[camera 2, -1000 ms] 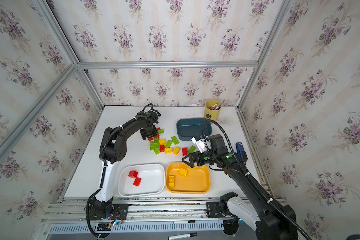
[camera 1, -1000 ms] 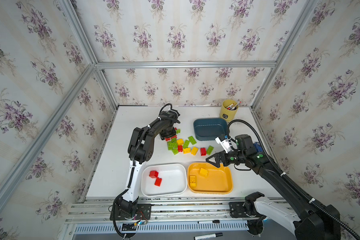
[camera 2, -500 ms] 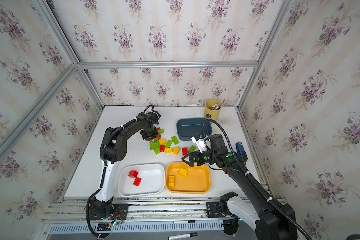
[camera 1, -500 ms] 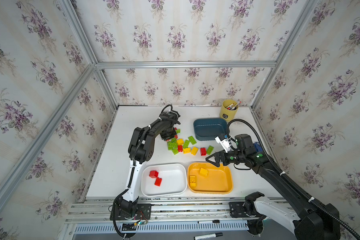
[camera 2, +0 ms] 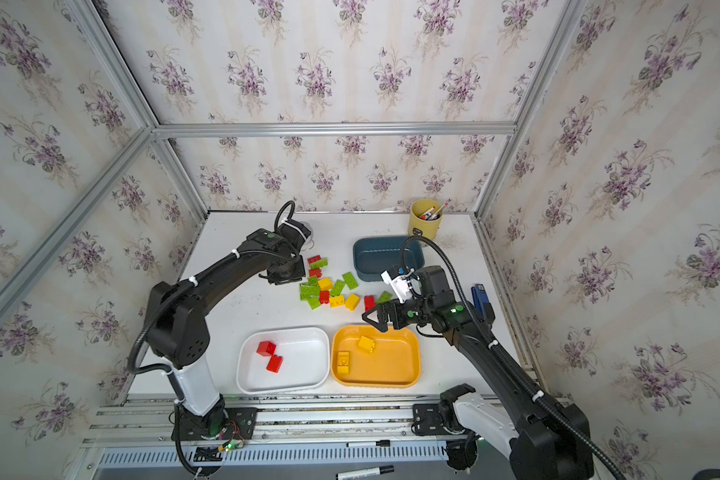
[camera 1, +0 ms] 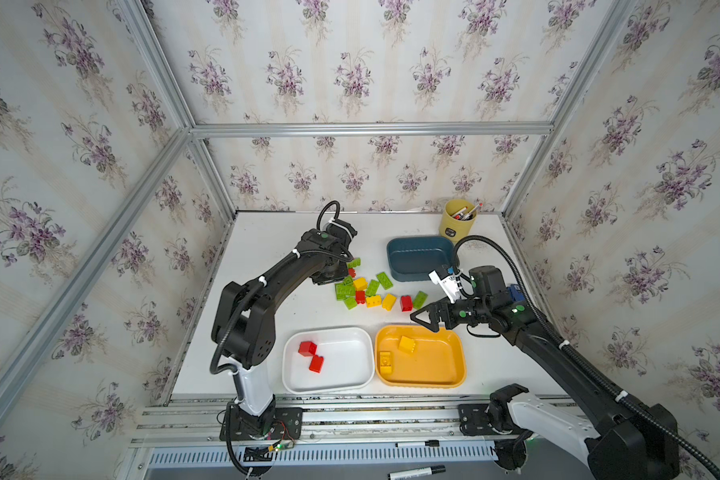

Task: Sort the legos into containers by color
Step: 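Carry the red brick with the left gripper into the white tray and release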

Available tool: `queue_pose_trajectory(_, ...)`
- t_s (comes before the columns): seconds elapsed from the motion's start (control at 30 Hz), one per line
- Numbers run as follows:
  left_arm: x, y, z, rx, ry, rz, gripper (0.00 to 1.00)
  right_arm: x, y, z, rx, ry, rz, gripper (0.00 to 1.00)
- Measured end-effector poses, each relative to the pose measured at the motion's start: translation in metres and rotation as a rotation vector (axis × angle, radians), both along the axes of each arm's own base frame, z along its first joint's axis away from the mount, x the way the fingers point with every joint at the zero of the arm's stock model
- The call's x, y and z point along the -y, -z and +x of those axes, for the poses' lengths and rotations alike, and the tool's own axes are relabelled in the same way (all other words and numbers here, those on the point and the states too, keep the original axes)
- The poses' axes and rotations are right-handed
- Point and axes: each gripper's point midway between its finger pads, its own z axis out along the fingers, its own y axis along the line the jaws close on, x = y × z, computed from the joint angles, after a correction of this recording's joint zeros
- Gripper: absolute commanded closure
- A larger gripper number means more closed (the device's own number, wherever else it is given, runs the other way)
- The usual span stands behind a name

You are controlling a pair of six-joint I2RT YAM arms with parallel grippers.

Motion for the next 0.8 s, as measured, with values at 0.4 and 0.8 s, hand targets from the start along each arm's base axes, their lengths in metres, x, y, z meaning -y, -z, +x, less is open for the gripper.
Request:
queue_pose_trajectory(0.4, 0.013, 0.011, -0.135, -0.064, 0.085, -0.110, 0.70, -0.003, 0.002, 0.001, -0.007, -0.020, 0.012, 0.00)
queue_pose_trajectory(0.8, 0.001, 0.067, -0.160, -0.147, 0.035, -0.091, 0.57, -0.003, 0.003, -0.002, 0.001, -0.026, 0.013, 0.00)
